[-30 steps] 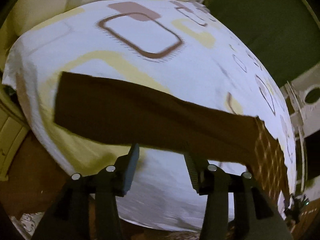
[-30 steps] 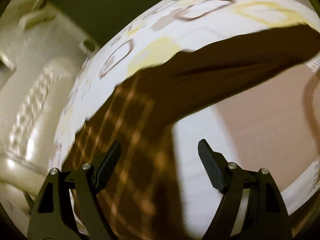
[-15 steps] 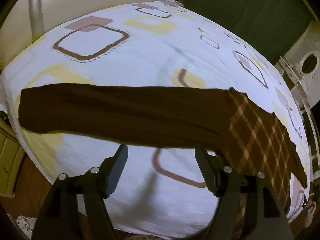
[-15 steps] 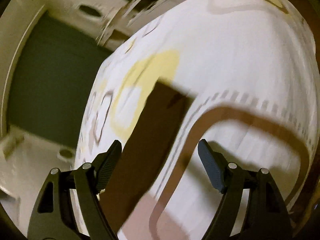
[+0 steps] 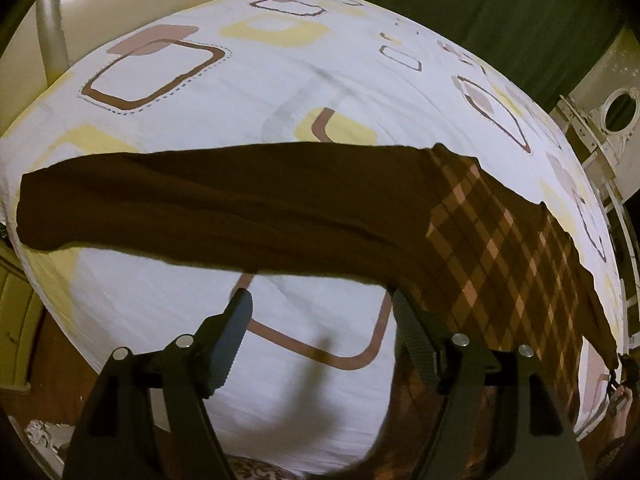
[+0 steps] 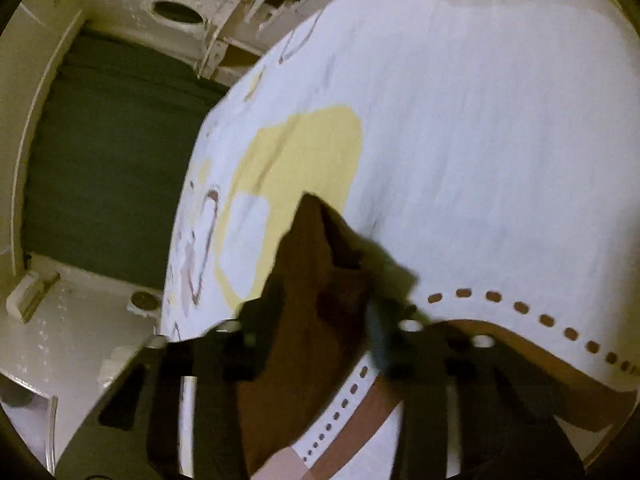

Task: Fold small clothes
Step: 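Grasp the side edge of the sweater body with the right tool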

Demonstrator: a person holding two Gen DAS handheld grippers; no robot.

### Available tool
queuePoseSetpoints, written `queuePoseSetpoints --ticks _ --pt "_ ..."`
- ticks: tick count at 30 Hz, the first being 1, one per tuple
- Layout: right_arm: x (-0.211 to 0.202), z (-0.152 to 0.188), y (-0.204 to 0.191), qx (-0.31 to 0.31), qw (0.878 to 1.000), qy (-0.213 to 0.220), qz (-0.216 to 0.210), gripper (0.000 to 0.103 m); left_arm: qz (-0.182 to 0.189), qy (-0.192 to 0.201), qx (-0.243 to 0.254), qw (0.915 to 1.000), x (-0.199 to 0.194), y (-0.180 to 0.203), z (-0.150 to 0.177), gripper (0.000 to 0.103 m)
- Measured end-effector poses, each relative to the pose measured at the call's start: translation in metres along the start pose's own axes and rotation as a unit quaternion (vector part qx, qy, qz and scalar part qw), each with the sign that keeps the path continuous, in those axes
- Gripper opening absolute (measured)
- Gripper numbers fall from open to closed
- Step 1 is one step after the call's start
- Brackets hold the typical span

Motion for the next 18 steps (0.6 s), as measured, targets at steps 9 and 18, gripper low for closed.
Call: queuePoseSetpoints --ticks 9,18 --pt "-0.004 0.004 -0.002 0.018 1.000 0.003 -0.013 0.003 0.004 -0.004 -0.012 0.9999 -0.002 -0.001 0.008 0.072" --pt "-0.042 0.026 -0.080 -0.023 0.996 0.006 -0.088 0.003 0.014 -0.009 -0.016 0.9997 -0.005 -0.005 0.018 0.073"
Point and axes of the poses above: each gripper's, at about its wrist camera, not at the fingertips, and x roughly the way its jaws point, y to its right, z to its underside, the point moved 4 cm from there along x, roughly the way its jaws point, and after that the axes turned 11 degrees about y, right-handed, at the moved point
